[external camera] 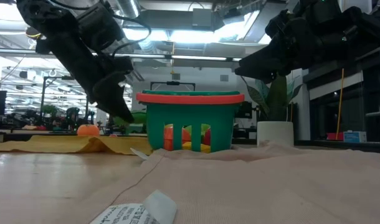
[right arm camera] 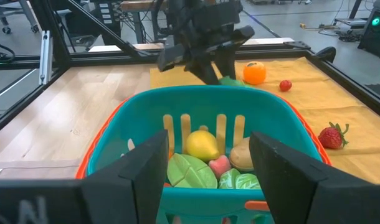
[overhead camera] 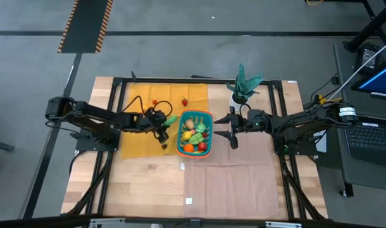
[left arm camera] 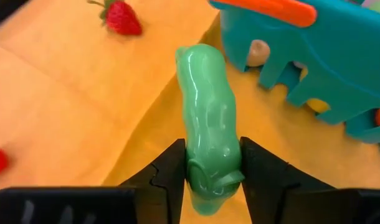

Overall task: Pick and placing Produce into tupperware
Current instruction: Put the pea into the basket

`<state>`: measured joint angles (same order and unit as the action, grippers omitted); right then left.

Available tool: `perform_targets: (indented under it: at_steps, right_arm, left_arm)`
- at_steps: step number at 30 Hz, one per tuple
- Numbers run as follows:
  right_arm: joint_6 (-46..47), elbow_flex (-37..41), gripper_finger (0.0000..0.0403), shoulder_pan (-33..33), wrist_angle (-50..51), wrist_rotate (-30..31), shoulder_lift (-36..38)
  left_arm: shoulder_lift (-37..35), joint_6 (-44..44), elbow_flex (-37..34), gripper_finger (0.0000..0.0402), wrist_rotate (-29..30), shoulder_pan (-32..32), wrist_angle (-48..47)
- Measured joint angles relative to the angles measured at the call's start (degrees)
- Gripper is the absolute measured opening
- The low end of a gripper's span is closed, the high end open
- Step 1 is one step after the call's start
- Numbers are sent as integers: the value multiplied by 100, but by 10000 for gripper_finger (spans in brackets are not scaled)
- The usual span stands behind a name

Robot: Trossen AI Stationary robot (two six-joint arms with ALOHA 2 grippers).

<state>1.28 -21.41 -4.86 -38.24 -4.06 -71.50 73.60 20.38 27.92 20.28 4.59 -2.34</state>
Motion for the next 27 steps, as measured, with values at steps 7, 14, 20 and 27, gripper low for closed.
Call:
perform_targets:
  at_steps: [7, 14, 20, 27]
  right_arm:
    - [-2, 0, 225, 2, 14, -1, 0]
    - [0, 0, 225, 1, 41, 0, 0]
    - [-5, 0, 225, 1, 46, 0, 0]
    - [-7, 0, 225, 2, 44, -1, 0]
  left_arm:
    - [-635, -355, 0, 118, 6, 209, -652]
    - [-1192, -786, 0, 118, 1, 253, -769]
    - [-1361, -1035, 0, 118, -163, 252, -650]
    - [-1368, -1633, 0, 118, -968, 252, 463]
